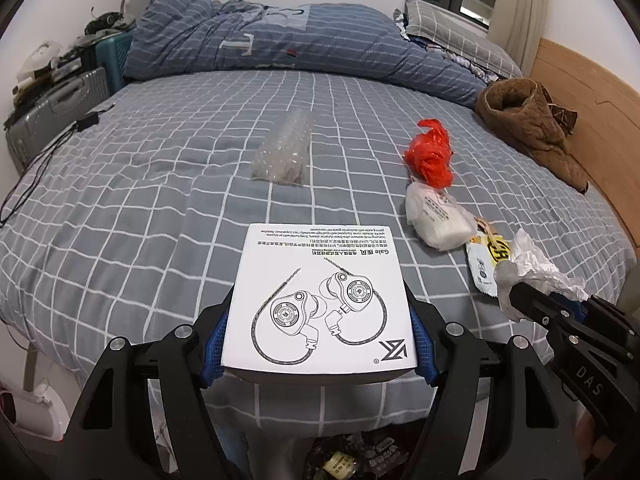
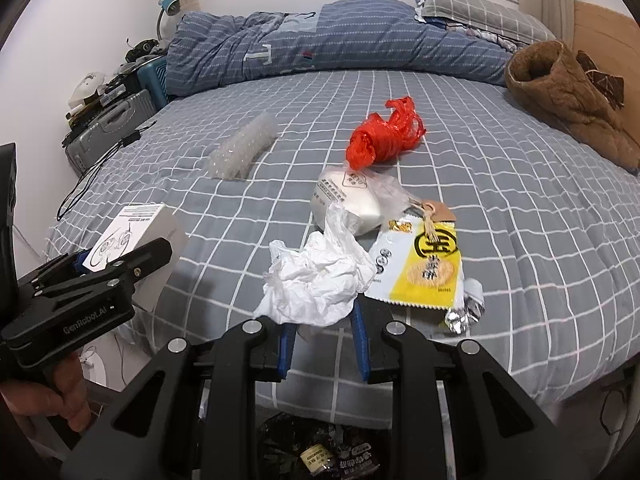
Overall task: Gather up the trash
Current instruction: 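Carry the white earphone box and tissue over the trash bin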
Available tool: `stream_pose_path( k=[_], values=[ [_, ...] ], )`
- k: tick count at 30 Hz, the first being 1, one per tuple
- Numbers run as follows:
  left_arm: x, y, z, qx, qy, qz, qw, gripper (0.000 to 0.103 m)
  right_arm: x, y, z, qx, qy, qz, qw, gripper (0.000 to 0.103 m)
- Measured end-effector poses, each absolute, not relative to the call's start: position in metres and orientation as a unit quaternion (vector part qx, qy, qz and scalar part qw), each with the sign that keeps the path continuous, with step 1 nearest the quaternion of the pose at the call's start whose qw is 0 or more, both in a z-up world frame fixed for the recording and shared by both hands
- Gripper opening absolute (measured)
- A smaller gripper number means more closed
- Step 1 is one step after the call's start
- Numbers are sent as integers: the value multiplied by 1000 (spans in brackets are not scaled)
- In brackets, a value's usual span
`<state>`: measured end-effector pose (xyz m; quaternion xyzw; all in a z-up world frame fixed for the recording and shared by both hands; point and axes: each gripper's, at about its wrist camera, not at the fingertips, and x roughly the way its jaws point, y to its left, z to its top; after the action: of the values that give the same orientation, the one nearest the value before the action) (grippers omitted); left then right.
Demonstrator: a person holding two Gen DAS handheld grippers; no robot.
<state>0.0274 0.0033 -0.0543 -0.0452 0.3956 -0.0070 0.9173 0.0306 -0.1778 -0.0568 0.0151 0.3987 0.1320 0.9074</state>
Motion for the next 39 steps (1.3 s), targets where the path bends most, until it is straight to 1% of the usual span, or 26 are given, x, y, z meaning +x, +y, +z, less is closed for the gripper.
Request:
stream_pose_path(
  k=[15,39],
  values=[
    [-13,-11,-53,-31,393,-17,919,69,-8,-185,-51,14,388,123,913,23],
    [-81,-22,-69,-24,418,-32,908,69,-75,-193,-68,20,414,113,903,23]
  ],
)
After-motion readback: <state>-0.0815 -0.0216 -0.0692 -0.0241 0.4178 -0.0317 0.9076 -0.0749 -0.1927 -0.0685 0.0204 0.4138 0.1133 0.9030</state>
